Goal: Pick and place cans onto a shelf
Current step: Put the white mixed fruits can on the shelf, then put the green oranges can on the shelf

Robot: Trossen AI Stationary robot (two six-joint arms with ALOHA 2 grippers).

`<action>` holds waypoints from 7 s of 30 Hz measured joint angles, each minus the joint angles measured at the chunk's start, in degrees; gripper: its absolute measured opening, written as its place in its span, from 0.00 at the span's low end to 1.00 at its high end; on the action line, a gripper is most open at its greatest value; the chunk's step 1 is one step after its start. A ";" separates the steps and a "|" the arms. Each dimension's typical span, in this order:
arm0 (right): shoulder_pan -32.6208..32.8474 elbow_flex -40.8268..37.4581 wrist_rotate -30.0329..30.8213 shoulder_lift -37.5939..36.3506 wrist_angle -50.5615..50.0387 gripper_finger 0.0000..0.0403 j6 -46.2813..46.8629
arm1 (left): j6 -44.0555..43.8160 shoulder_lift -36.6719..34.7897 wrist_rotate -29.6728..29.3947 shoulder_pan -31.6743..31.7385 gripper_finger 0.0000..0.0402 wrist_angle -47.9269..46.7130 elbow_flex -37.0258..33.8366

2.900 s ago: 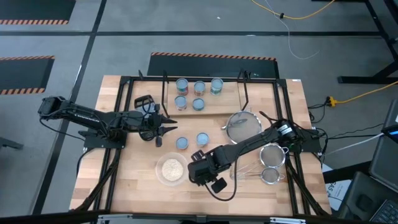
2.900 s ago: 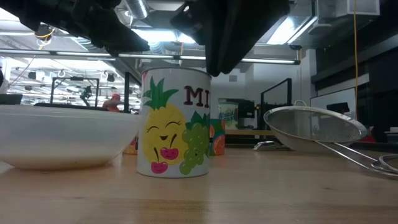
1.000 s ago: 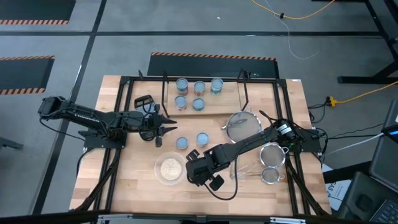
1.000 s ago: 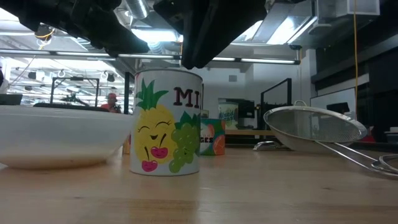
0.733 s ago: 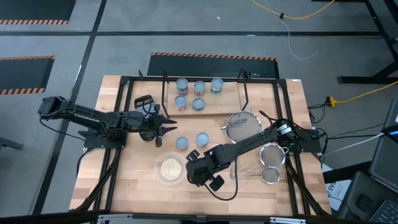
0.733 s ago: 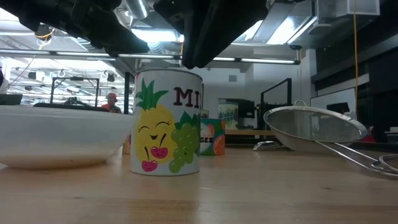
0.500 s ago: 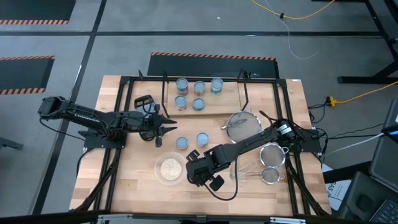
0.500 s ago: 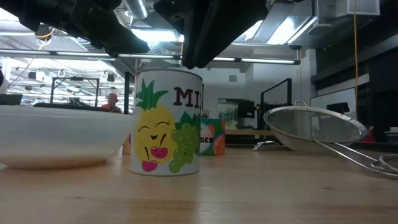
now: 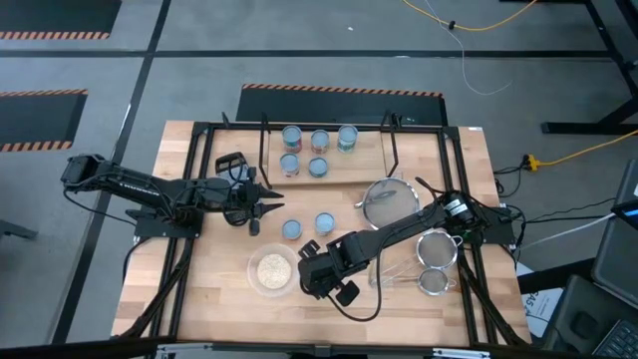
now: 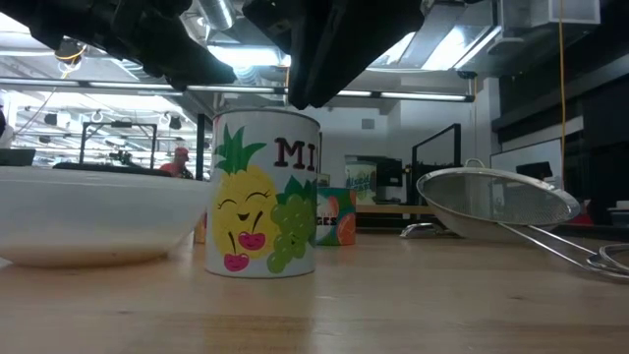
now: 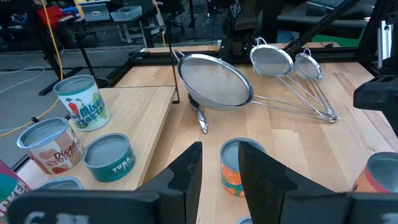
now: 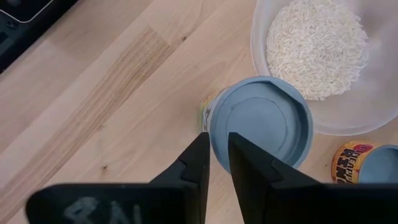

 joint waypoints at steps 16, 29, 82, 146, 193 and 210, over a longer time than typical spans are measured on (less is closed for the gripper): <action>-0.01 -5.52 -0.81 -0.24 5.16 0.14 -0.30 | -0.04 0.00 0.00 -0.01 0.24 0.00 0.00; 0.01 -5.59 -0.42 -0.39 4.86 0.03 -0.26 | -0.06 0.00 0.00 -0.01 0.24 0.00 0.00; -39.30 -5.70 0.76 -25.97 -23.32 0.02 -1.62 | -1.42 0.00 0.00 0.00 0.24 -0.63 0.00; -59.96 -29.28 -4.31 -25.77 2.86 0.09 -10.03 | -1.49 0.00 -0.01 -0.01 0.24 -0.66 0.00; -50.44 -29.24 -8.46 -40.00 4.63 0.21 6.56 | -7.40 0.02 7.96 -0.03 0.24 2.76 0.02; -32.54 -29.78 -17.53 -38.93 7.90 0.21 11.85 | -8.53 11.41 9.80 -3.90 0.24 8.73 8.05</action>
